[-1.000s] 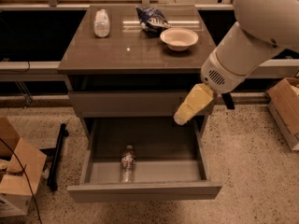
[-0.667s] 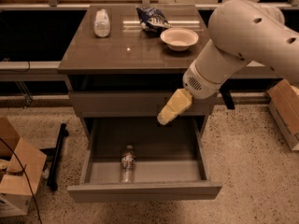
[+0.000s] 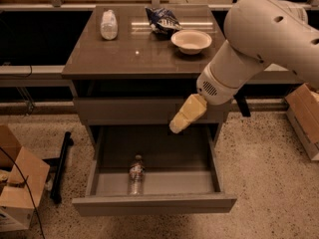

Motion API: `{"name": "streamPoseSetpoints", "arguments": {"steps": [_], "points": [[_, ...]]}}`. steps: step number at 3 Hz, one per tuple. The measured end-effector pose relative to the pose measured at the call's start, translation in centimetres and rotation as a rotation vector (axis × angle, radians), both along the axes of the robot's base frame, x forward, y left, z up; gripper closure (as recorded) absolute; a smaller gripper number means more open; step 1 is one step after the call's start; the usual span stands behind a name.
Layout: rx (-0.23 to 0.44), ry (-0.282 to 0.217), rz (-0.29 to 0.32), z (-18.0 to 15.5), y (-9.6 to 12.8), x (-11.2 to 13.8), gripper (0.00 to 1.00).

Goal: Pick water bottle from middle drawer and place on counter

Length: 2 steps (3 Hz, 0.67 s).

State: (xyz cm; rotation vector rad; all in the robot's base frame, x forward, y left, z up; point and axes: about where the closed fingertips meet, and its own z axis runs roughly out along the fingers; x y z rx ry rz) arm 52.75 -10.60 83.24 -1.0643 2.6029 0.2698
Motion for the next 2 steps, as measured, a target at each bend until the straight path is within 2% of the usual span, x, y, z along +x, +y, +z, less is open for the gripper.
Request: {"name": "streamPoseSetpoints", "arguments": {"steps": [1, 2], "points": [[0.038, 0.008, -0.058, -2.5, 1.7, 1.3, 0.0], [0.066, 0.02, -0.141, -7.1, 4.5, 3.7, 0.0]]}}
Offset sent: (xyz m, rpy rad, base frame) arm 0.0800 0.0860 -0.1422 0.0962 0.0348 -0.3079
